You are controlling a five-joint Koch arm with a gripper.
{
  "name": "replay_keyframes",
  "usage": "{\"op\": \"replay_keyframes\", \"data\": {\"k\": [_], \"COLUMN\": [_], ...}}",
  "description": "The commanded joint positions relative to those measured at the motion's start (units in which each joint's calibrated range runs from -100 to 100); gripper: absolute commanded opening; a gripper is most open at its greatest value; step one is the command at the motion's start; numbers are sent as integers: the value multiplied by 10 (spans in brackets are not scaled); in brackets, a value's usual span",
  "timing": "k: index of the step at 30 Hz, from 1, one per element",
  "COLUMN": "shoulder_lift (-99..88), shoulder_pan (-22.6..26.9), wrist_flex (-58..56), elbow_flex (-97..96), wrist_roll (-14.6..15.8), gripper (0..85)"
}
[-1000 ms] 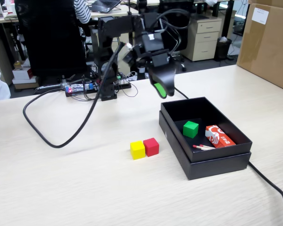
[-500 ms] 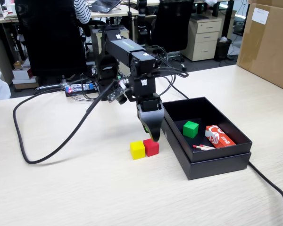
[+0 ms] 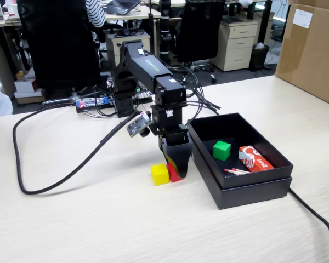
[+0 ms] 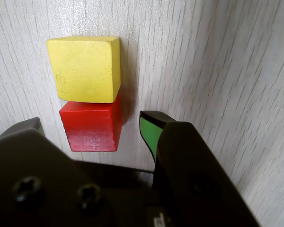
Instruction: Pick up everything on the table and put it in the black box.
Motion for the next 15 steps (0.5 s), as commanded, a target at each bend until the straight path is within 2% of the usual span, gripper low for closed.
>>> {"op": "replay_keyframes", "data": {"k": [1,5,9,11,15], "shoulder_lift": [-7,7,0,-9,-132], "shoulder_pan": [-6,-9,-10,-9,4], "wrist_flex": [1,1,1,1,-1], "elbow_flex": [41,56,65,65,21], "wrist_roll": [-4,-4,0,2,8], "gripper": [372,251,43,11,11]}}
